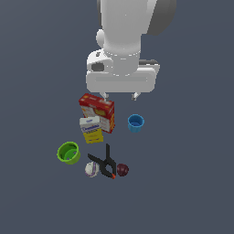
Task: Pick up a designated object from a clutter of objects.
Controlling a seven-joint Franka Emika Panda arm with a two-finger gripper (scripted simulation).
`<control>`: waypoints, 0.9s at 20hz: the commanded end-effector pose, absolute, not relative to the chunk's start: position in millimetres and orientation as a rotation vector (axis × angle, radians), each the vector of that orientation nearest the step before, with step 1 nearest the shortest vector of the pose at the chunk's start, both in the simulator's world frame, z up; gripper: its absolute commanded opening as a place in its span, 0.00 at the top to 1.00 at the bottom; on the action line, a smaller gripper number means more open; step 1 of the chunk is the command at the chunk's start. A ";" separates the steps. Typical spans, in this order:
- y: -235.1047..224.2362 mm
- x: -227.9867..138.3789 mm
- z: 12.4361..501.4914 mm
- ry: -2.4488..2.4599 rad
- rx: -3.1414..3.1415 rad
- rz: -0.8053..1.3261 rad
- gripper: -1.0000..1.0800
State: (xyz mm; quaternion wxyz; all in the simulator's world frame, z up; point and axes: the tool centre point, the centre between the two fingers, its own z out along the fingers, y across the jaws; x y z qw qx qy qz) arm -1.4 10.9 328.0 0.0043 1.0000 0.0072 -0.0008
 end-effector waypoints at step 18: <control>-15.8 14.1 306.4 -0.123 3.132 0.012 0.38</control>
